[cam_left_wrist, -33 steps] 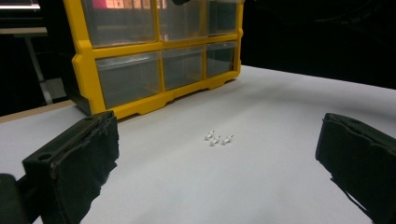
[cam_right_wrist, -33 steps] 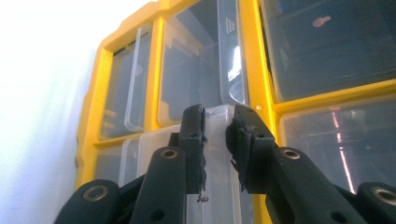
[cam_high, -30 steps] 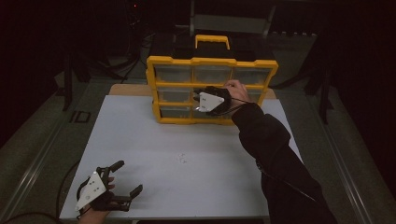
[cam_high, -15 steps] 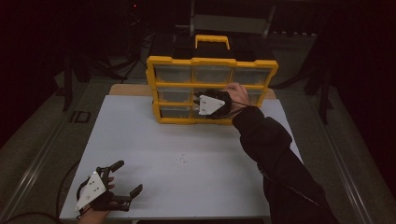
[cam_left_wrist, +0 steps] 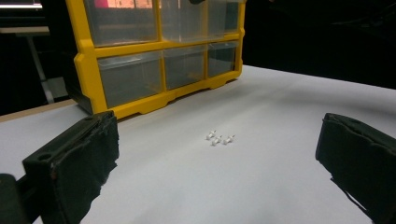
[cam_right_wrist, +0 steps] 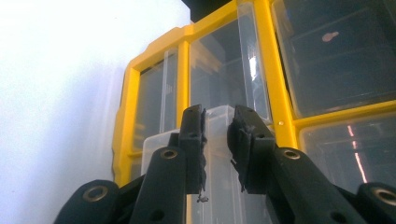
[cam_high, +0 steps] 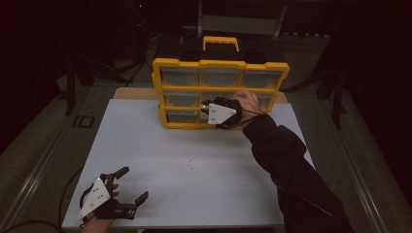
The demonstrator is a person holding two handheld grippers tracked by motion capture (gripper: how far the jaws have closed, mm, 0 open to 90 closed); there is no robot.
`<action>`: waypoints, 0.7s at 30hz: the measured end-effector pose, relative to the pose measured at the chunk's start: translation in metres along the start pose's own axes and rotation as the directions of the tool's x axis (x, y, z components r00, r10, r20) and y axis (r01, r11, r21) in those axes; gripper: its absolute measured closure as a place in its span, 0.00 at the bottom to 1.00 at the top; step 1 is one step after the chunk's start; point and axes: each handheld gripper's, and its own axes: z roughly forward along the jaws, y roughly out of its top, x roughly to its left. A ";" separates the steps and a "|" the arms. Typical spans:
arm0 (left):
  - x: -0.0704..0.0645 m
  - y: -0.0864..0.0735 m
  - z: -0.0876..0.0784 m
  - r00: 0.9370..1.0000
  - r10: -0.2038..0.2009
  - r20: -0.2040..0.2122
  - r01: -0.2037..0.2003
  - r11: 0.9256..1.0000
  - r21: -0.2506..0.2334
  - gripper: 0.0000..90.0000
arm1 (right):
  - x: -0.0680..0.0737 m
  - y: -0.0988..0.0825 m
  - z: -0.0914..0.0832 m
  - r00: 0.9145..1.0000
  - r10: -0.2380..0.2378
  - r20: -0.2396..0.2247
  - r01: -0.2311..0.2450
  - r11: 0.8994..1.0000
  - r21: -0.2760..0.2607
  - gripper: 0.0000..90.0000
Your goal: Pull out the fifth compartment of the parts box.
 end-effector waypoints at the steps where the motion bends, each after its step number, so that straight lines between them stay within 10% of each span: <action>1: 0.000 0.000 0.000 1.000 -0.001 -0.001 0.001 1.000 -0.001 0.00 | 0.002 0.002 -0.002 1.000 0.004 -0.003 -0.004 1.000 -0.002 0.83; 21: 0.000 0.000 0.000 1.000 0.003 -0.002 -0.003 1.000 0.001 0.00 | 0.015 0.010 -0.015 1.000 0.018 -0.019 -0.019 0.999 -0.027 0.83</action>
